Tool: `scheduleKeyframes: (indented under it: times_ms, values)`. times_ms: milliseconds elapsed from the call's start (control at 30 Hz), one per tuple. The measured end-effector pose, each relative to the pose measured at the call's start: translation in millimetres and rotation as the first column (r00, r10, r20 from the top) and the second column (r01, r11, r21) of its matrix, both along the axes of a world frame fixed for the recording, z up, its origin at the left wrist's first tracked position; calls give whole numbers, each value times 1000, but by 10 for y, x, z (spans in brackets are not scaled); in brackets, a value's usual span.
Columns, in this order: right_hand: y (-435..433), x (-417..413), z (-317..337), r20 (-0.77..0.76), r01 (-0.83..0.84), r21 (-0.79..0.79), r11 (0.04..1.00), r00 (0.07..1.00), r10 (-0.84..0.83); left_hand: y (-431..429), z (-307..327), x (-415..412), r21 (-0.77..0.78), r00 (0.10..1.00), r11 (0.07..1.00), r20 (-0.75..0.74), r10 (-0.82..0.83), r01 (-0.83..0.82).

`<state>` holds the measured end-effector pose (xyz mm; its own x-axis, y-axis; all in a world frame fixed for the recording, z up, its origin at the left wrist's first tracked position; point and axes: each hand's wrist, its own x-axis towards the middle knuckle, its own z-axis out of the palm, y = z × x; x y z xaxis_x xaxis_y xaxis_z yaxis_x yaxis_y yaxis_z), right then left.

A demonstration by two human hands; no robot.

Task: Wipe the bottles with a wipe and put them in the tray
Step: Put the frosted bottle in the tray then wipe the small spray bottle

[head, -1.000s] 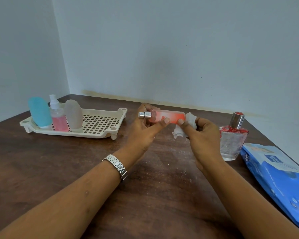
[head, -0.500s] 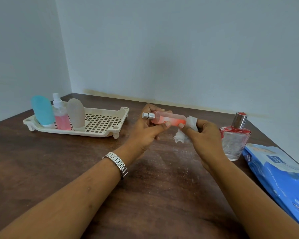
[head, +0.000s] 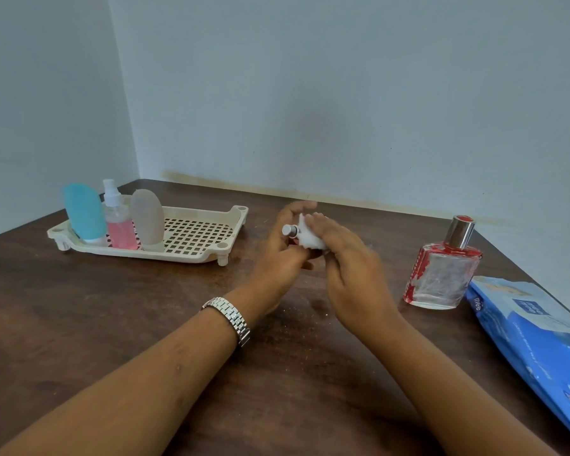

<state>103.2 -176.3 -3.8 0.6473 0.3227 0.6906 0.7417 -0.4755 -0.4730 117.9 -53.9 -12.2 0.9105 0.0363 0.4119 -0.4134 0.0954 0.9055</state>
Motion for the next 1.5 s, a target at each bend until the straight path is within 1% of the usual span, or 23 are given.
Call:
scheduleKeyframes:
  times_ms: [67,167,300,400,500,567,633,733,800,900,967,1067,1167,1233,1300,1333,1400,1500]
  values:
    - [3,12,-17,72,-18,-52,998,997,22,-4,-3,-17,30,1000,1000,3,2,-2]
    - [-29,40,-17,107,-10,-101,995,994,20,-23,-7,-28,101,1000,995,23,11,-13]
    - [-94,90,-9,106,-3,-32,999,994,6,-76,5,-54,90,999,996,42,-5,1]
    - [-141,136,-19,40,11,21,1000,999,-12,-81,10,-65,61,999,998,41,-14,11]
    - [-188,164,-35,-57,110,-3,994,992,-110,-65,5,-43,57,1000,998,25,2,-4]
    - [-176,148,-29,-107,127,-14,992,986,-128,-64,1,-36,71,999,997,48,16,-19]
    - [-101,86,-13,-114,86,-30,996,989,-89,-59,4,-42,44,998,999,59,13,-16]
    - [26,-15,-30,-97,-23,-29,999,995,20,-28,13,-43,27,998,999,65,25,-27]
    - [29,-14,-30,-82,-49,23,999,995,50,-17,12,-38,41,997,998,75,34,-37]
    - [-64,77,-18,-46,-37,132,990,998,44,-48,-3,-33,52,999,999,43,-2,0]
    - [-162,146,-7,-108,4,196,981,994,17,-67,-11,-29,83,999,997,47,0,-4]
    - [-290,245,-12,-284,93,222,971,958,-27,-67,-2,-41,134,998,991,58,-22,14]
    - [-326,276,-27,-456,73,345,936,885,99,-46,33,-69,129,997,991,62,-56,48]
    - [-300,244,-13,-559,63,465,883,794,238,-27,53,-74,73,994,992,40,-101,98]
    - [-281,216,7,-603,67,567,821,713,359,-22,56,-66,14,990,990,16,-141,140]
    - [-277,209,17,-602,71,607,791,692,400,-24,55,-64,-3,990,990,15,-141,141]
    - [-266,202,33,-586,73,652,754,679,441,-32,57,-64,-21,993,994,39,-109,110]
    - [-223,180,39,-579,69,637,768,701,417,-31,67,-58,-66,997,997,67,-41,46]
